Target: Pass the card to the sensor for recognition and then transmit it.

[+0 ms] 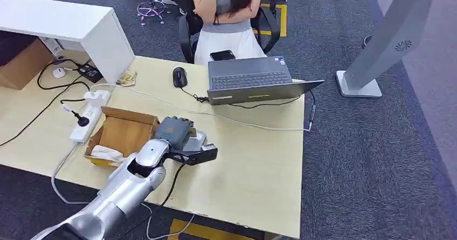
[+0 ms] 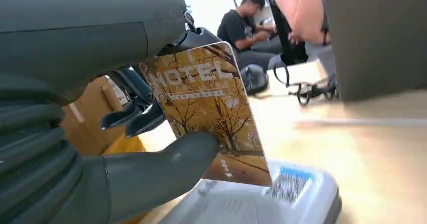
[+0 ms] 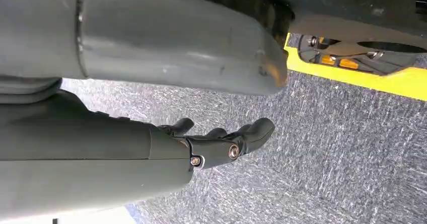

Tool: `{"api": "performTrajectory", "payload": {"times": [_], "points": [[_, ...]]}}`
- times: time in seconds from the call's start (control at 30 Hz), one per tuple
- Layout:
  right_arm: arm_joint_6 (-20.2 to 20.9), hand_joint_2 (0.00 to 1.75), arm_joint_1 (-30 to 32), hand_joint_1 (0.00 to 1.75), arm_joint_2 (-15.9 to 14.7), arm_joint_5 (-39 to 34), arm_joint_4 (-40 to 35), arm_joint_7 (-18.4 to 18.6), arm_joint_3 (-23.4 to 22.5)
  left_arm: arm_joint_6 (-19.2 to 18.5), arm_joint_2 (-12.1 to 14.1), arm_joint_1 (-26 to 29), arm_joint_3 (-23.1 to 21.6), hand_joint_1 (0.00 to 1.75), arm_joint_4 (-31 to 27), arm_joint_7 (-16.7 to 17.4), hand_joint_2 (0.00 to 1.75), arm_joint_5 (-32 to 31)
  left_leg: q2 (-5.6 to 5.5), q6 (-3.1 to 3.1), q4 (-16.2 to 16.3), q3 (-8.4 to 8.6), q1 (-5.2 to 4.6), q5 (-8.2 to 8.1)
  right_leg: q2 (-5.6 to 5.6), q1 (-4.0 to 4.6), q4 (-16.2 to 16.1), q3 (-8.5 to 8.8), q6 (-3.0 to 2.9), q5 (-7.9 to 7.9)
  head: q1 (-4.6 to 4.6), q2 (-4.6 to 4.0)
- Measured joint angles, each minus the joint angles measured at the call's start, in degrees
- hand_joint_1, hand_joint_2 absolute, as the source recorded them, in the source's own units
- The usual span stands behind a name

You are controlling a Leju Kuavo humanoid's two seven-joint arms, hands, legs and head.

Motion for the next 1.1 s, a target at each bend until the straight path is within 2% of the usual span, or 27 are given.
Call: {"api": "performTrajectory", "payload": {"times": [0.1,0.23,0.33,0.43,0.5,0.67,1.1], "points": [[0.24,0.00,0.00,0.00,0.02,0.28,0.00,-0.11,0.00,1.68,0.15,-1.08,0.42,1.75,-1.60,0.15,1.75,0.81,0.00,0.00,0.00,-0.01,0.00,0.00,0.00,0.00,0.01,0.00,-0.01,0.01,0.00,0.00],[0.85,0.00,-0.01,0.00,0.02,1.44,0.00,-0.15,0.00,7.48,0.85,-3.72,2.10,1.75,-4.90,-0.33,1.75,0.92,0.00,0.00,0.00,-0.02,0.01,0.00,0.00,0.00,0.01,0.00,-0.01,0.00,0.00,0.00],[1.53,0.00,-0.01,0.00,0.00,2.27,0.00,-0.46,0.00,9.05,1.51,-6.38,3.96,1.75,-6.03,-0.31,1.75,0.17,0.00,0.00,0.00,-0.02,0.02,0.00,0.00,0.02,0.02,-0.01,-0.01,0.00,0.00,0.00],[1.79,0.00,-0.03,0.00,0.00,2.60,0.00,-0.68,0.00,9.00,1.99,-9.20,5.90,1.75,-6.10,-0.09,1.75,-0.35,0.02,0.00,0.00,0.00,0.03,0.00,0.01,0.02,0.02,-0.01,-0.01,0.01,-0.02,0.00],[2.34,0.00,-0.04,0.00,0.00,3.43,0.00,-0.68,0.09,8.37,2.60,-11.86,6.69,1.75,-5.44,1.51,1.75,-1.71,-0.03,-0.02,0.00,-0.04,0.06,0.04,-0.05,0.05,0.02,-0.03,-0.01,0.01,0.02,0.00],[2.91,0.00,-0.21,0.00,-0.02,4.28,0.00,-0.68,0.22,8.70,3.80,-21.22,8.31,1.75,1.24,0.94,1.75,-2.80,0.07,-0.05,0.00,-0.03,0.05,0.08,0.05,0.03,0.05,-0.03,-0.08,0.08,0.00,0.00],[3.19,0.00,-0.26,0.00,-0.02,4.55,0.00,-0.66,0.31,8.57,4.15,-24.39,8.59,1.75,5.90,1.61,1.75,-3.89,-0.02,-0.06,0.00,-0.07,0.05,0.09,-0.05,0.04,0.03,-0.05,-0.09,0.07,0.00,0.00]]}}
